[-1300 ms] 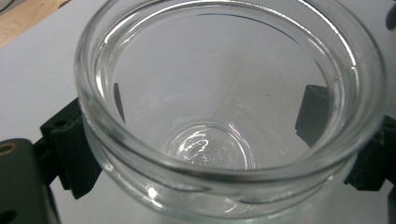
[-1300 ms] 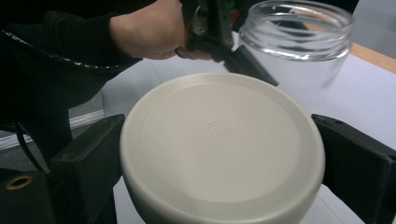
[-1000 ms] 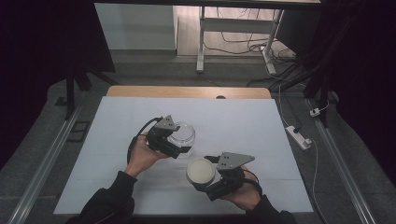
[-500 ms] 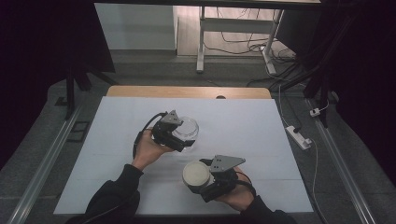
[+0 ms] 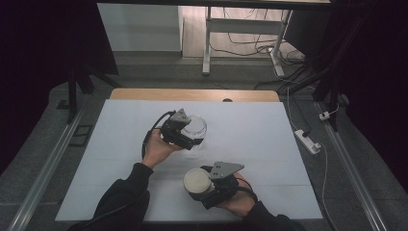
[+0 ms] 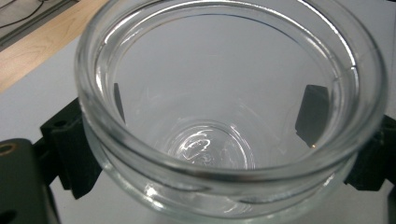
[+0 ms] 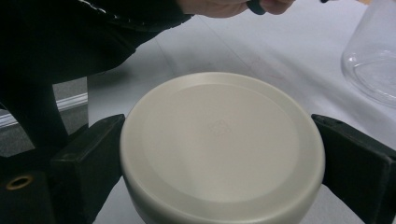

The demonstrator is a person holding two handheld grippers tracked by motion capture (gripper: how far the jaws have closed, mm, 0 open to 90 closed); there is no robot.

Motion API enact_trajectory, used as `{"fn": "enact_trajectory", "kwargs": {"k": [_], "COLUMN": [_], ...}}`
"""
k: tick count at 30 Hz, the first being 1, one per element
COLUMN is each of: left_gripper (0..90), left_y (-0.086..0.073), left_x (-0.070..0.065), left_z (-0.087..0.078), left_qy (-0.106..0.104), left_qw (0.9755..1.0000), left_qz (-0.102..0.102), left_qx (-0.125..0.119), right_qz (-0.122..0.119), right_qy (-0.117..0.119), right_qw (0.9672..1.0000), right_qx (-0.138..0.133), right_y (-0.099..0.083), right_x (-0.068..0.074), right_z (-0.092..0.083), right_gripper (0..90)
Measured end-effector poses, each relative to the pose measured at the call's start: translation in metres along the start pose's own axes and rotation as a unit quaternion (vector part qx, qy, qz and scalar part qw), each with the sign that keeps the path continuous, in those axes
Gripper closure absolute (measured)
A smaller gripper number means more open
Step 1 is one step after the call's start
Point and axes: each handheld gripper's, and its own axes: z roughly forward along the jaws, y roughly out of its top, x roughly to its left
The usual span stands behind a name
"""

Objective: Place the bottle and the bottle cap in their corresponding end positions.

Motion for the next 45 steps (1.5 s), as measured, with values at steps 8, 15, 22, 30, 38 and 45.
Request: {"fn": "enact_trajectory", "kwargs": {"k": [8, 15, 22, 30, 38, 45], "left_gripper": [7.3, 7.3, 7.3, 7.3, 7.3, 7.1], "left_y": [-0.002, -0.006, -0.007, -0.01, -0.015, -0.018], "left_x": [0.008, 0.013, 0.018, 0.018, 0.018, 0.015], "left_z": [0.011, 0.018, 0.023, 0.03, 0.036, 0.041], "left_qy": [0.007, 0.016, 0.02, 0.025, 0.03, 0.034], "left_qw": [1.0, 0.9998, 0.9997, 0.9995, 0.9994, 0.9992], "left_qz": [-0.003, -0.009, -0.012, -0.012, -0.014, -0.009], "left_qx": [0.006, 0.008, 0.008, 0.012, 0.013, 0.018], "right_qz": [-0.001, -0.002, -0.002, 0.003, 0.008, 0.007], "right_qy": [-0.002, -0.007, -0.011, -0.018, -0.025, -0.033], "right_qw": [1.0, 0.9998, 0.9994, 0.9981, 0.9954, 0.9924], "right_qx": [0.007, 0.018, 0.031, 0.059, 0.092, 0.118], "right_y": [-0.004, -0.009, -0.014, -0.021, -0.025, -0.024], "right_x": [-0.002, -0.007, -0.011, -0.016, -0.019, -0.018], "right_z": [0.009, 0.018, 0.026, 0.037, 0.046, 0.051], "right_gripper": [6.8, 6.8, 6.8, 6.8, 6.6, 6.4]}}
